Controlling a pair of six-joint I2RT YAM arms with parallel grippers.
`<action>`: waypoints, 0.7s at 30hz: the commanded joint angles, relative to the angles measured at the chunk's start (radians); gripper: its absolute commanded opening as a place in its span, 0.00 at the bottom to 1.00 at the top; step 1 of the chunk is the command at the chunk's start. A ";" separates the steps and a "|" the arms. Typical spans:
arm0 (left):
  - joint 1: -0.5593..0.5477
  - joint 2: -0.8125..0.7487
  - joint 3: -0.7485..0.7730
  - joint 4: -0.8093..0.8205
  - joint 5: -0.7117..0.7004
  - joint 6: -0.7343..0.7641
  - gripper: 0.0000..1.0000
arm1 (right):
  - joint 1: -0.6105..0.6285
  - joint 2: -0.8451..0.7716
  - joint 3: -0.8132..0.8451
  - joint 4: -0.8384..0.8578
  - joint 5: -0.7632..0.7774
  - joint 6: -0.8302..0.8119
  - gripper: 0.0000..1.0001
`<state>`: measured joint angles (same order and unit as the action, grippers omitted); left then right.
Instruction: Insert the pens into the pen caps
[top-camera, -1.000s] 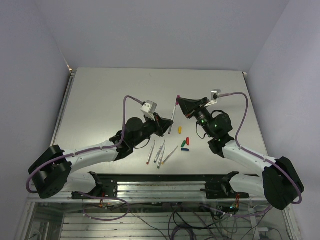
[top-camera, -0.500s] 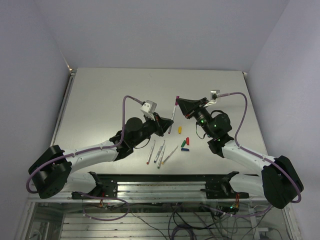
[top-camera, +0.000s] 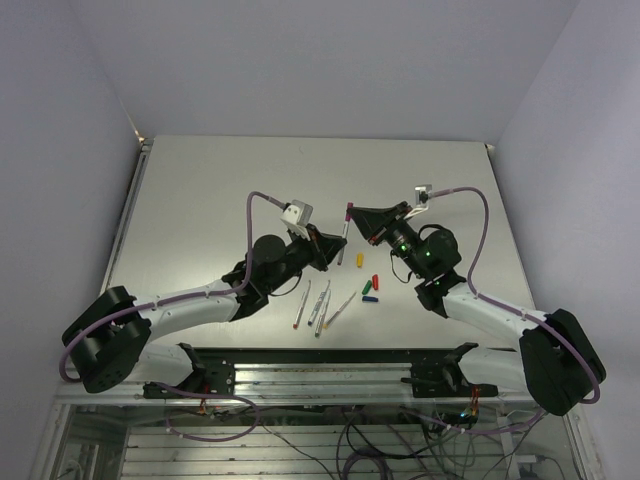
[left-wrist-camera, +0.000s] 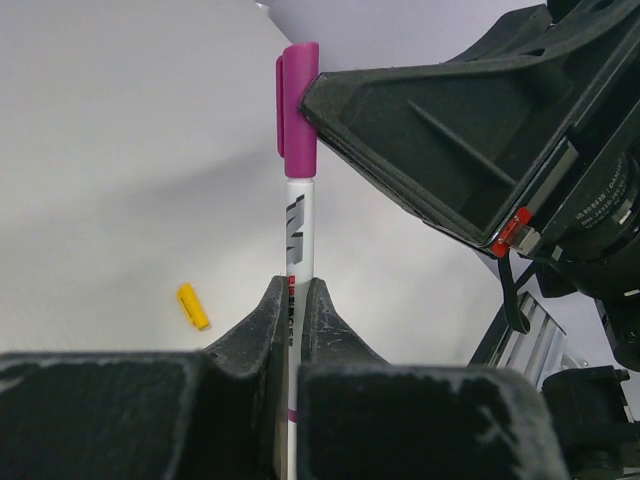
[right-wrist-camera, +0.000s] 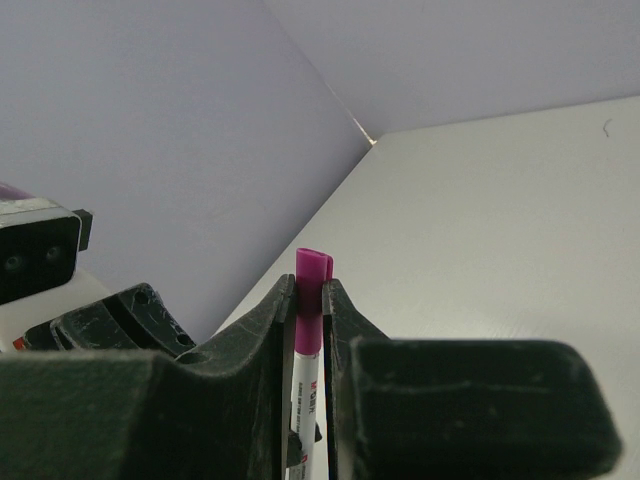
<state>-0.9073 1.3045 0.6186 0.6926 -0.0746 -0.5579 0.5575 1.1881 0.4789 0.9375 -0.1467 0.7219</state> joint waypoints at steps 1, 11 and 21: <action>0.012 -0.001 0.018 0.090 -0.011 0.001 0.07 | 0.003 0.001 -0.024 -0.017 -0.040 0.018 0.00; 0.028 -0.020 -0.015 0.183 -0.044 -0.002 0.07 | 0.006 0.031 0.032 -0.187 -0.103 -0.033 0.00; 0.135 -0.027 -0.009 0.307 -0.039 -0.014 0.07 | 0.052 0.066 0.088 -0.453 -0.086 -0.137 0.00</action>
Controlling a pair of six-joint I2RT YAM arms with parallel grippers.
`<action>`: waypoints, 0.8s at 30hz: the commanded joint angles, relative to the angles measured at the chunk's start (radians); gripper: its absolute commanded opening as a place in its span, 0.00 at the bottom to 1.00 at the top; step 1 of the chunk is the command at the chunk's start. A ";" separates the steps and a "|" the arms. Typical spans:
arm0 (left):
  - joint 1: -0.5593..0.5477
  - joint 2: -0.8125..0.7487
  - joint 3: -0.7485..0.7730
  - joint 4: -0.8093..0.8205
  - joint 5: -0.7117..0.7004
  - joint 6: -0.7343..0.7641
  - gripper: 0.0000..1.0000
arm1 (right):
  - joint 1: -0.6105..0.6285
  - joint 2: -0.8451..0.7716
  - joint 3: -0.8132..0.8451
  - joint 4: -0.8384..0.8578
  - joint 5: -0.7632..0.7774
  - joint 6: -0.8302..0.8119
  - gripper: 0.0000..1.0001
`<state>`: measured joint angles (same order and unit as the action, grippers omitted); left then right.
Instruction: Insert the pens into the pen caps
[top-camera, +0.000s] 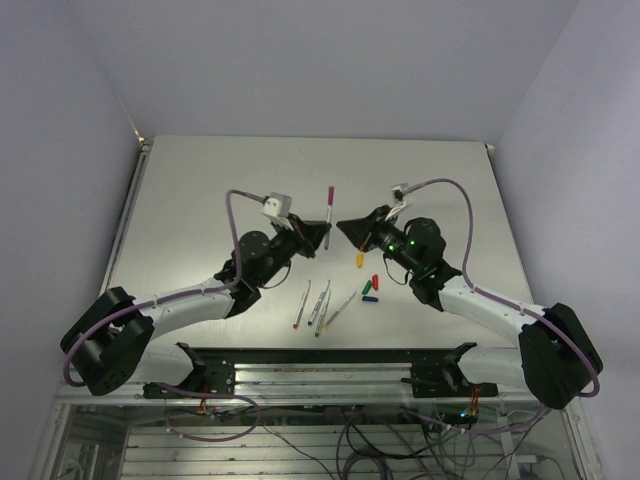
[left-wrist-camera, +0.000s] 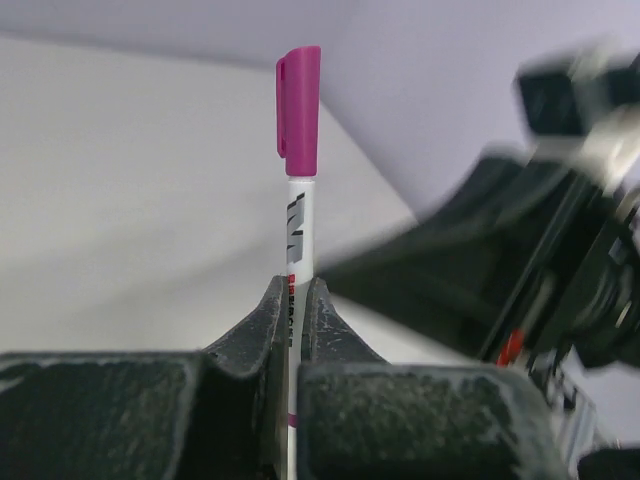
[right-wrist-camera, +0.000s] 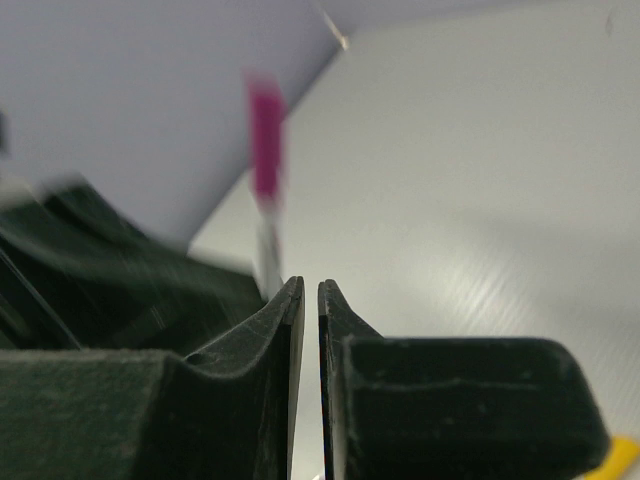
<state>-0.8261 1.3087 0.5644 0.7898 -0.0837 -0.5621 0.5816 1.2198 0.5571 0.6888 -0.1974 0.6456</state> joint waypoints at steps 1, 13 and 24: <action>0.060 -0.028 0.053 0.212 -0.022 -0.011 0.07 | 0.033 0.043 0.015 -0.220 -0.034 -0.066 0.00; 0.081 -0.031 0.117 -0.101 -0.131 0.051 0.07 | 0.050 -0.054 -0.025 -0.262 0.255 -0.056 0.14; 0.187 0.123 0.220 -0.510 -0.267 0.113 0.07 | -0.018 -0.092 -0.037 -0.336 0.426 0.093 0.89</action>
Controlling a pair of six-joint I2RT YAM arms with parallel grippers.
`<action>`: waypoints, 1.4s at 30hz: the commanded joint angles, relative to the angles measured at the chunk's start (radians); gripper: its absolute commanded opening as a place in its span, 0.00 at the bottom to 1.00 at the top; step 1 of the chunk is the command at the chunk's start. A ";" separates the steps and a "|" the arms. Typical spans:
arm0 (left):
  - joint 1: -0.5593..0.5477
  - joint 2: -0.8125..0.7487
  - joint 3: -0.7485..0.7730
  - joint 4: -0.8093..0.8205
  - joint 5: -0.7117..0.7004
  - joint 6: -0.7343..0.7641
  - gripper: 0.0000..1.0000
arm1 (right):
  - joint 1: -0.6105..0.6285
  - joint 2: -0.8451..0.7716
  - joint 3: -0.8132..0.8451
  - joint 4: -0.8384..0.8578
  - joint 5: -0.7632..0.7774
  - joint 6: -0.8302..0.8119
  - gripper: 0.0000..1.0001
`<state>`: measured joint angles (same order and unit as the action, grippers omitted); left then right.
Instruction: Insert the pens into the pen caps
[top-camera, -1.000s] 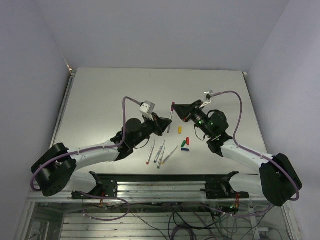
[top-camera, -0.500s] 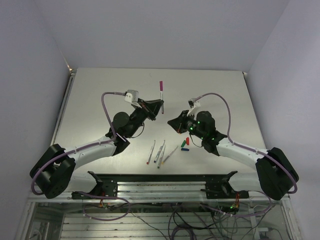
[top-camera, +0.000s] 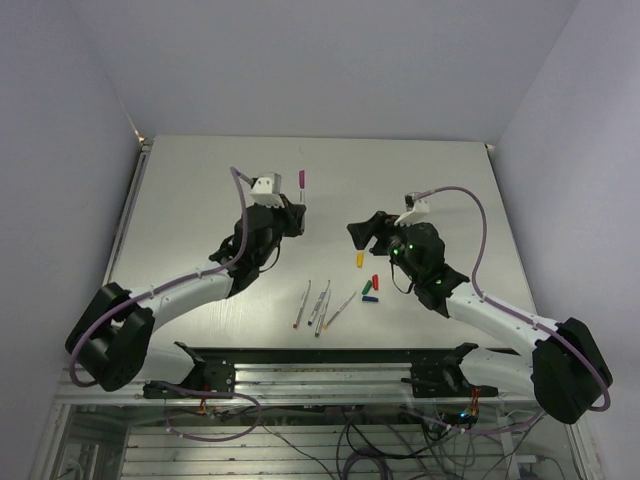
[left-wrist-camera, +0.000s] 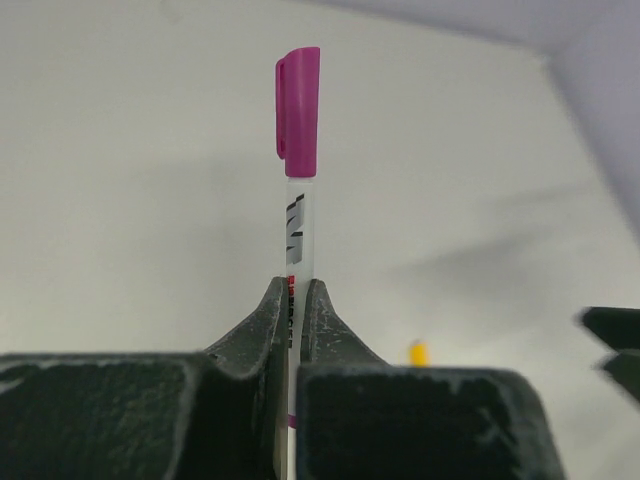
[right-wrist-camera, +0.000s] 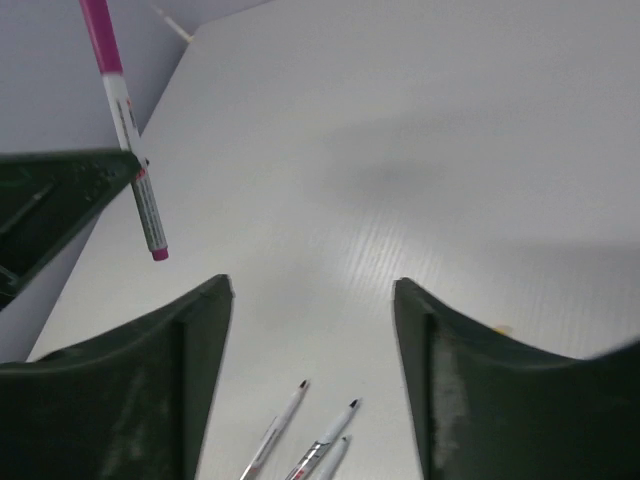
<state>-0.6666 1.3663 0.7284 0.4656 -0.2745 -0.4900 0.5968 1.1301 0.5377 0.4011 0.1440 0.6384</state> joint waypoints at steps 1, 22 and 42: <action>0.032 0.086 0.068 -0.211 -0.083 0.049 0.07 | -0.050 0.002 -0.019 -0.054 0.074 0.108 0.91; 0.050 0.394 0.155 -0.323 -0.110 0.081 0.16 | -0.060 -0.145 -0.005 -0.267 0.242 0.047 0.81; 0.052 0.187 0.112 -0.381 -0.096 0.062 0.83 | -0.060 -0.136 -0.004 -0.304 0.261 0.050 0.74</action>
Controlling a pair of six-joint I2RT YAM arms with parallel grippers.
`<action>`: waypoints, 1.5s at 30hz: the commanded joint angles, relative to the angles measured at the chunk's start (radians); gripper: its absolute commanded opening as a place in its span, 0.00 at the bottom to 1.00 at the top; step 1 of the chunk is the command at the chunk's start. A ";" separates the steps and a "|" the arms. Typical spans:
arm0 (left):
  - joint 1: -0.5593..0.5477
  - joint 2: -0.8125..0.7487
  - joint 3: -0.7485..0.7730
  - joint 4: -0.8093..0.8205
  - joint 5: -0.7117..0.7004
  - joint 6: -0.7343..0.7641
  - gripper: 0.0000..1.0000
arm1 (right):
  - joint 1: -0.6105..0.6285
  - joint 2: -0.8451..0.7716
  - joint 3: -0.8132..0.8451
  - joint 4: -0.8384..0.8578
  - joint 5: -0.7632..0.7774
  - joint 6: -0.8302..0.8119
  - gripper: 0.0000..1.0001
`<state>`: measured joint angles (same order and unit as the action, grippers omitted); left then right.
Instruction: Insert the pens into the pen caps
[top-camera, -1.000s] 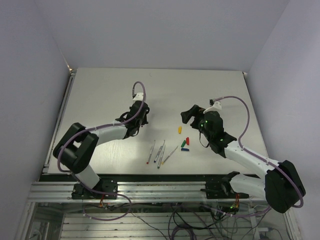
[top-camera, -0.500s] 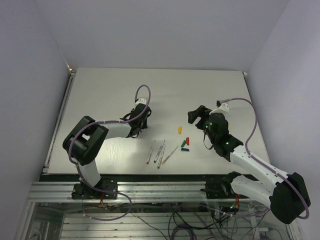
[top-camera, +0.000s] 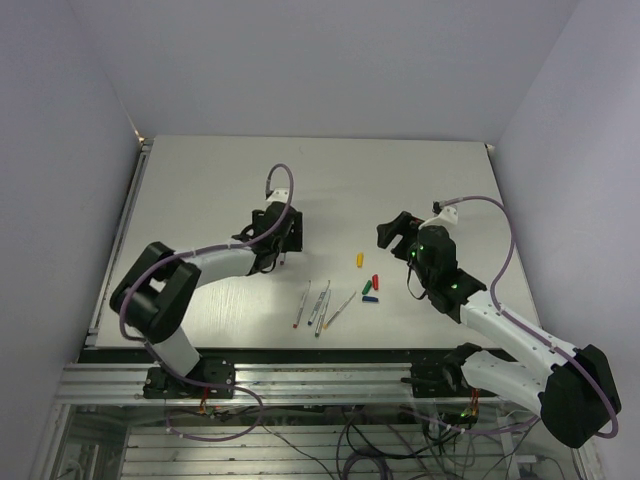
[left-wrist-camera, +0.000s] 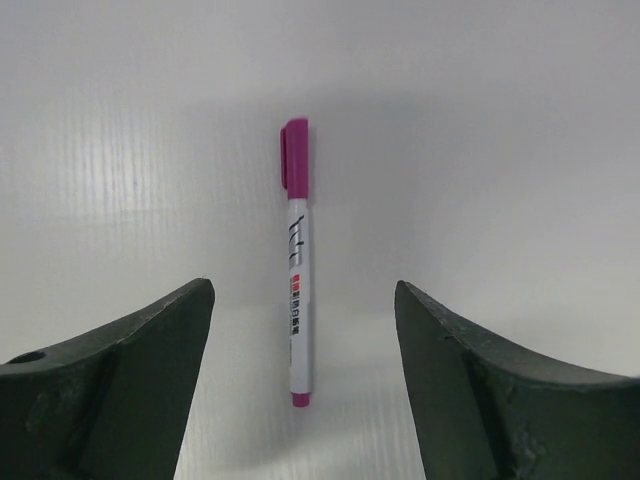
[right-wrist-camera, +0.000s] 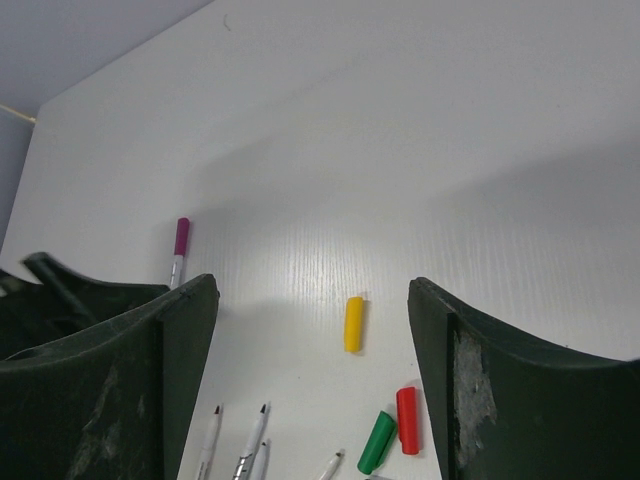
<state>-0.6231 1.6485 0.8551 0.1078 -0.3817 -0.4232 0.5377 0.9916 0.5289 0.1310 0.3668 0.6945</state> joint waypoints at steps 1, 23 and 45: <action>0.007 -0.117 -0.027 -0.031 0.018 -0.008 0.83 | 0.000 0.005 0.006 -0.041 0.045 -0.004 0.74; -0.250 -0.386 -0.213 -0.245 0.176 -0.064 0.66 | 0.001 0.079 0.034 -0.123 0.080 0.017 0.57; -0.386 -0.286 -0.251 -0.249 0.099 -0.144 0.57 | 0.001 0.057 -0.009 -0.090 0.030 0.023 0.54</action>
<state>-0.9939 1.3453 0.6121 -0.1352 -0.2344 -0.5400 0.5377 1.0645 0.5327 0.0177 0.4038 0.7147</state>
